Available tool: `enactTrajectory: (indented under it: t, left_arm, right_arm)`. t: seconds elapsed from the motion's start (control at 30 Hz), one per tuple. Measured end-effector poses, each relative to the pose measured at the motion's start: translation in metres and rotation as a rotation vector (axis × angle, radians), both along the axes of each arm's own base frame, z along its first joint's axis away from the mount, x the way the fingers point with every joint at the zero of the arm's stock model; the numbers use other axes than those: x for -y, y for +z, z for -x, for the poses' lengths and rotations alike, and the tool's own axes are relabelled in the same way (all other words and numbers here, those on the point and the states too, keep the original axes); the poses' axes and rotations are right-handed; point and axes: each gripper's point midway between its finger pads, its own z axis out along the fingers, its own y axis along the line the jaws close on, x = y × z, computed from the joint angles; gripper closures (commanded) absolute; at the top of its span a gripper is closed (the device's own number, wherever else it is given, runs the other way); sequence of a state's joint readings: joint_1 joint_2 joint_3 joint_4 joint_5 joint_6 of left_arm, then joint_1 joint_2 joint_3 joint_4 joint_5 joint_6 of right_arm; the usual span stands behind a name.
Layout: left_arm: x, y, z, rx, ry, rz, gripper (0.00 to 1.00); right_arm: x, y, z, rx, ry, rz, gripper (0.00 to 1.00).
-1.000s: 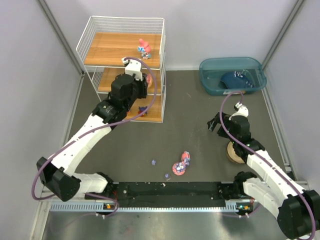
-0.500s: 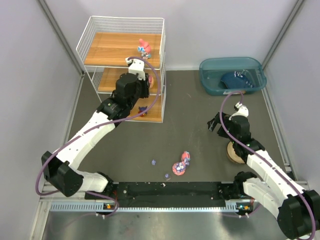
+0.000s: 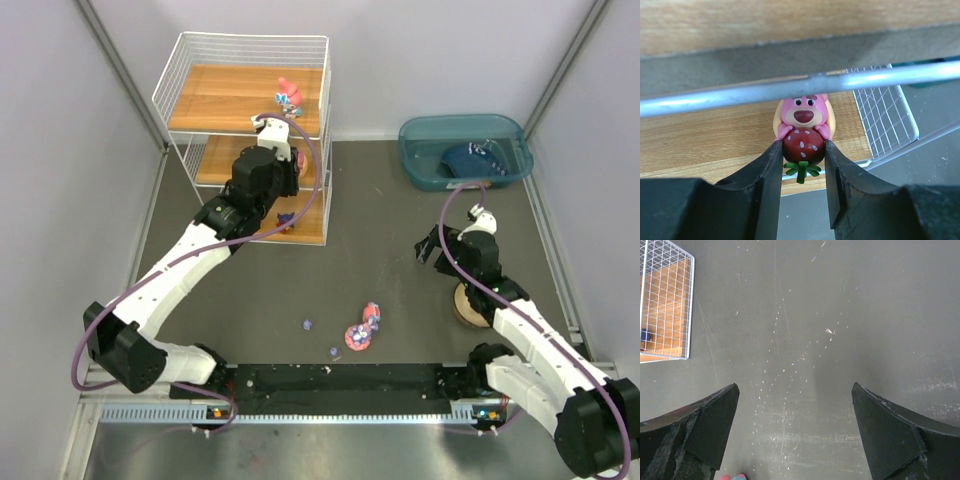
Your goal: Place and organize the plastic toys onto the shelf
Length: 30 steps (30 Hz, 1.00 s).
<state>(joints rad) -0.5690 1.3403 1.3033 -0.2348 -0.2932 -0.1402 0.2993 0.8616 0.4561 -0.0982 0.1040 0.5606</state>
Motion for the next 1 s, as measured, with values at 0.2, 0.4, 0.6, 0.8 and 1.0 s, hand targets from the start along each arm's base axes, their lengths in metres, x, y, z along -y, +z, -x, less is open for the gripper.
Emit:
enactTrajectory:
  t: [0.2, 0.4, 0.6, 0.8, 1.0]
  left_arm:
    - [-0.0013, -0.0009, 0.0000, -0.003, 0.006, -0.004, 0.78]
    - [-0.0021, -0.0010, -0.0002, -0.003, 0.011, -0.005, 0.66]
    - [-0.0022, -0.0010, -0.0002, -0.003, 0.011, -0.005, 0.62]
    - [-0.0024, -0.0009, -0.0003, -0.002, 0.012, -0.006, 0.55]
    - [-0.0025, 0.0013, -0.0012, 0.006, 0.015, -0.002, 0.50]
  right_arm:
    - [0.0000, 0.0001, -0.0001, 0.000, 0.000, 0.000, 0.03]
    - [0.0000, 0.0000, 0.0000, 0.000, 0.000, 0.000, 0.03]
    - [0.0000, 0.0000, 0.0000, 0.000, 0.000, 0.000, 0.03]
    - [0.0000, 0.0000, 0.0000, 0.000, 0.000, 0.000, 0.02]
    - [-0.0001, 0.0000, 0.0000, 0.000, 0.000, 0.000, 0.01]
